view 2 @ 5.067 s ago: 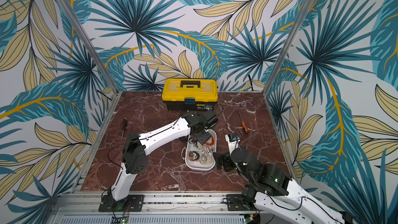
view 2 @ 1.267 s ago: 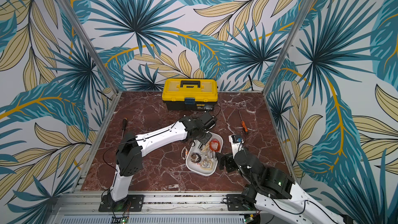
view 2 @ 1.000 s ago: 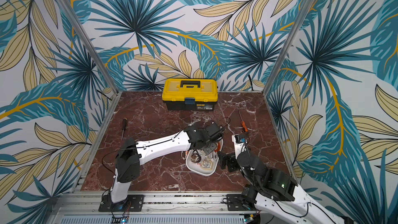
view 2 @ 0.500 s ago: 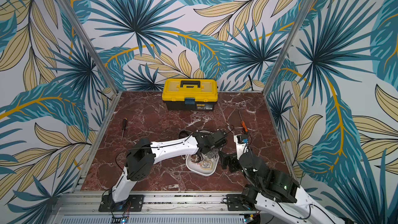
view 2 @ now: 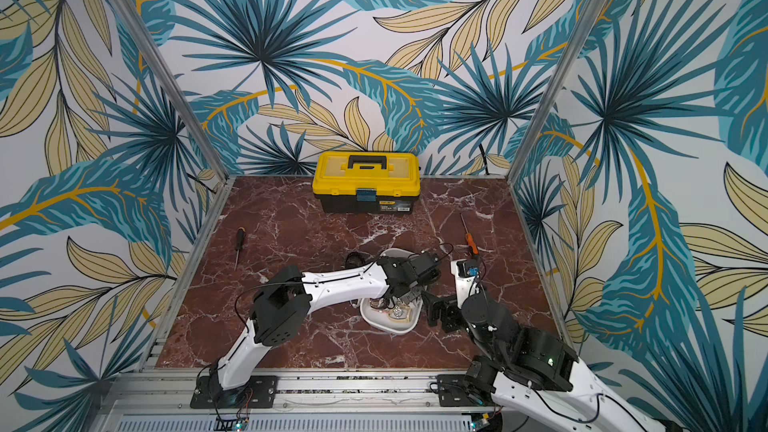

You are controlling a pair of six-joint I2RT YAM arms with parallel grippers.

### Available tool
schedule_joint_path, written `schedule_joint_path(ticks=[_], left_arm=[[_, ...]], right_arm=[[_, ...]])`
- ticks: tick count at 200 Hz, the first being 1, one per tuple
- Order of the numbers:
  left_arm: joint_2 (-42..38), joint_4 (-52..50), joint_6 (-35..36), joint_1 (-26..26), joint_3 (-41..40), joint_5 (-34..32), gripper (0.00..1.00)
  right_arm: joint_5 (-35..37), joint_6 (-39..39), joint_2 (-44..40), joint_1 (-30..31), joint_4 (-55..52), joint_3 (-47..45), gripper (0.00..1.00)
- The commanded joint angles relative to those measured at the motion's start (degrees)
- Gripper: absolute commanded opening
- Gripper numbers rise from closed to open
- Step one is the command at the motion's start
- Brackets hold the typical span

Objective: Put the watch into the storage box
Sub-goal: Adjust the watch in the storage box.

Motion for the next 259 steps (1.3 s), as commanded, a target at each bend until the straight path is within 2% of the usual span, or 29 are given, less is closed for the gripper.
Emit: schedule_joint_path(ticks=[1, 40, 124, 152, 183, 218, 238, 259], left_arm=[[2.6, -0.1, 1.4, 1.4, 1.0, 1.0, 0.25], [-1.7, 0.8, 0.4, 0.7, -0.8, 1.7, 0.53], [-10.2, -0.8, -2.7, -0.5, -2.7, 4.0, 0.67], [-14.9, -0.3, -4.4, -0.1, -5.8, 3.5, 0.73], [-21.8, 0.2, -9.7, 4.0, -10.0, 5.2, 0.77], [-32.1, 4.1, -14.0, 9.1, -19.2, 8.5, 0.80], [-37.2, 4.9, -15.8, 12.1, -24.2, 9.8, 0.84], [-42.8, 7.0, -17.6, 16.0, -30.5, 12.5, 0.88]], right_arm=[[0.3, 0.3, -0.1, 0.3, -0.2, -1.1, 1.00], [0.4, 0.2, 0.1, 0.3, -0.1, -1.1, 1.00], [0.1, 0.1, -0.4, 0.2, 0.0, -0.8, 1.00], [0.1, 0.3, -0.5, 0.3, 0.0, -0.8, 1.00], [1.7, 2.0, 0.0, 0.2, -0.4, -0.9, 1.00], [2.3, 4.5, 2.7, 0.2, -0.3, -0.7, 1.00], [3.6, 5.9, 7.4, 0.2, -0.2, -0.2, 0.99], [5.1, 6.5, 15.8, -0.5, 0.2, 1.4, 0.98]])
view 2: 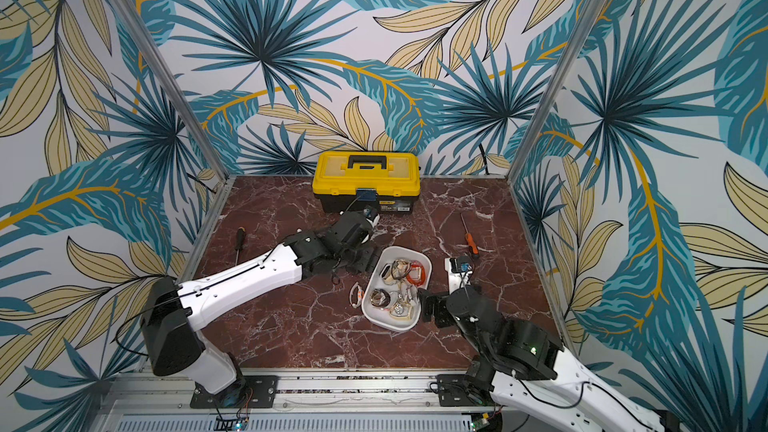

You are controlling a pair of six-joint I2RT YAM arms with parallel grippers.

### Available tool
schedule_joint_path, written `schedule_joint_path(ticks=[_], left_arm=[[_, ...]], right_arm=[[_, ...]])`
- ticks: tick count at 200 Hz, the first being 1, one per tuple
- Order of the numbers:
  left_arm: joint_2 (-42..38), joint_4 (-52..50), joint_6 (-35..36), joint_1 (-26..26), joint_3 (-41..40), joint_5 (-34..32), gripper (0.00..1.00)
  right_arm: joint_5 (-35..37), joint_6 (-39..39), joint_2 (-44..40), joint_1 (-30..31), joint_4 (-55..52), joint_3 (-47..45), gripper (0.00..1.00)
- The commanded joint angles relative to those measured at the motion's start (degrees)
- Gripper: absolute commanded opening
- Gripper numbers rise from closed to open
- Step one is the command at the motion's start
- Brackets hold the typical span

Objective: Put the watch into the storage box
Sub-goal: Adjust the watch in the storage box.

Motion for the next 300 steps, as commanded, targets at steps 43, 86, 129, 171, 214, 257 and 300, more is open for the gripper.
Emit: schedule_joint_path(ticks=[43, 86, 129, 171, 214, 257, 300], left_arm=[[-14.7, 4.9, -4.3, 6.9, -15.3, 5.1, 0.95], [-20.2, 3.8, -4.6, 7.1, -19.6, 5.0, 0.98], [-26.0, 4.2, -5.5, 7.2, -23.5, 3.7, 1.00], [-30.1, 3.9, -6.0, 7.4, -26.3, 2.5, 1.00], [-30.9, 4.0, -6.4, 7.8, -27.6, 2.1, 1.00], [-30.8, 4.4, -6.3, 7.8, -27.5, 2.1, 1.00], [-30.5, 4.2, -6.0, 8.0, -27.4, 1.8, 1.00]], right_arm=[[-9.1, 0.9, 23.2, -12.7, 8.2, 3.8, 0.88], [-17.1, 0.0, 37.3, -17.9, 15.9, 6.6, 0.72], [-17.7, 0.9, 45.5, -18.9, 19.3, 8.9, 0.63], [-16.3, 1.6, 49.5, -20.4, 20.0, 9.5, 0.56], [-15.9, 1.8, 52.2, -21.8, 21.5, 9.6, 0.47], [-15.1, 2.2, 55.0, -23.2, 23.4, 10.0, 0.34], [-14.0, 2.1, 57.7, -23.8, 24.6, 11.4, 0.08]])
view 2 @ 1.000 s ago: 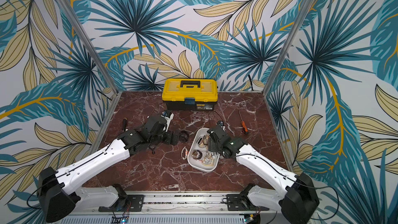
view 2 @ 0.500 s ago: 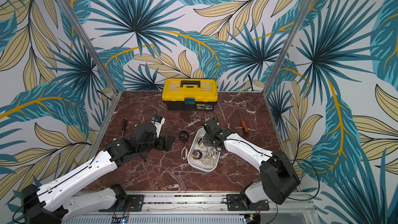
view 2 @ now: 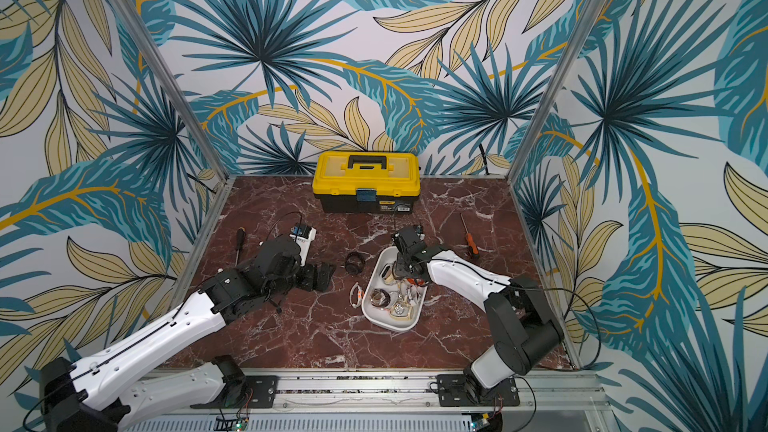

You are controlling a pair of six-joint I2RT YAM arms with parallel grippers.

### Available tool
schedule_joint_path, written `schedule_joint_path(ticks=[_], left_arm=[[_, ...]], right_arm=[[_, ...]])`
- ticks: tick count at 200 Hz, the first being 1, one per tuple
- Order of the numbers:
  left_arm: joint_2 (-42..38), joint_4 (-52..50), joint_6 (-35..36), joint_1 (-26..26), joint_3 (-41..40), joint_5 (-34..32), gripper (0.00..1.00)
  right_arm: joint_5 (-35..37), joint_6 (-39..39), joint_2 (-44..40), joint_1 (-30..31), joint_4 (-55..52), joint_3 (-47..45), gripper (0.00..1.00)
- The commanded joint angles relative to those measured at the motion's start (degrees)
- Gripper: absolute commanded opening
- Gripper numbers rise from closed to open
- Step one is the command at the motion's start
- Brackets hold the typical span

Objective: Put the watch into the storage box
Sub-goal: Adjust the watch in the storage box.

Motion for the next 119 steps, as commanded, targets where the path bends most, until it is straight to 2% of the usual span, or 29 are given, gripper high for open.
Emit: schedule_joint_path(ticks=[1, 11, 38, 94, 119], left_arm=[[-0.4, 0.8, 0.1, 0.4, -1.3, -0.9, 1.00], [-0.4, 0.7, 0.2, 0.5, -1.4, -1.0, 1.00], [-0.4, 0.7, 0.5, 0.7, -1.5, -1.3, 1.00], [-0.3, 1.5, 0.4, 0.9, -2.8, -1.0, 1.00], [0.0, 2.3, -0.1, 0.8, -3.6, -0.5, 1.00]], right_arm=[[1.7, 0.2, 1.4, -0.3, 1.2, 1.4, 0.08], [1.7, 0.0, 1.9, -0.4, 1.0, 1.7, 0.00], [1.5, 0.3, 1.3, -0.6, -0.2, 1.8, 0.00], [4.1, 1.5, -9.7, -0.7, -5.3, -2.0, 0.00], [4.0, 1.7, -11.2, -0.8, -6.5, -3.9, 0.00]])
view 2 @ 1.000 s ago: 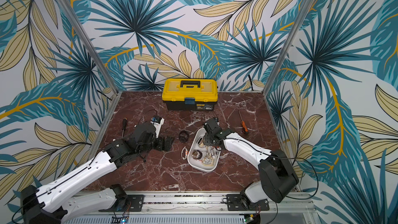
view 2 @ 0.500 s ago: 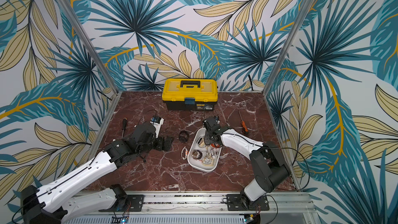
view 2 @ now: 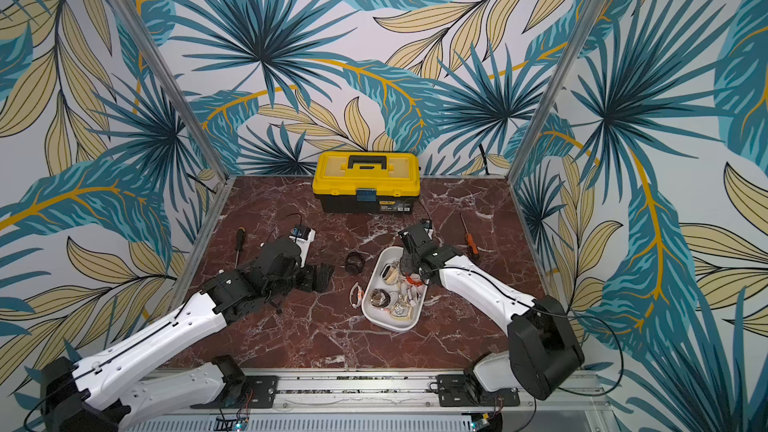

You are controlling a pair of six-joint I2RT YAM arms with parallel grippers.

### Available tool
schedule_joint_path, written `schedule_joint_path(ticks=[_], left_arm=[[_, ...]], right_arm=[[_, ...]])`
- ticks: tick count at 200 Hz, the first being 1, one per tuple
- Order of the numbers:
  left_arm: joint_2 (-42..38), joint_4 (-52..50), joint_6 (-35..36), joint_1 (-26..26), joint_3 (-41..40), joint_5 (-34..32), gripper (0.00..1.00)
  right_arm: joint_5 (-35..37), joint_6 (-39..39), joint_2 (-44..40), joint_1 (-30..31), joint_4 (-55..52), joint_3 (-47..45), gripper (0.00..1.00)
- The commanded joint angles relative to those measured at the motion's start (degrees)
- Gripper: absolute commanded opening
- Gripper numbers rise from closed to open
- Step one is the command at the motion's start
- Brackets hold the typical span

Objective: Put the watch into the storage box
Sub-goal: Adjust the watch in the storage box.

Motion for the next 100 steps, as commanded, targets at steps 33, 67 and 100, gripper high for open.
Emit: schedule_joint_path(ticks=[33, 67, 100], left_arm=[[-0.2, 2.2, -0.7, 0.4, -2.8, 0.7, 1.00], [-0.1, 2.2, -1.1, 0.4, -3.3, 1.4, 1.00], [-0.1, 2.4, -1.5, 0.4, -4.0, 1.6, 1.00]], right_arm=[[-0.4, 2.1, -0.2, -0.3, -1.1, -5.9, 0.00], [0.1, 2.7, 0.1, -0.3, -1.1, -7.9, 0.00], [0.8, 2.5, -1.8, -0.3, -2.3, -9.3, 0.00]])
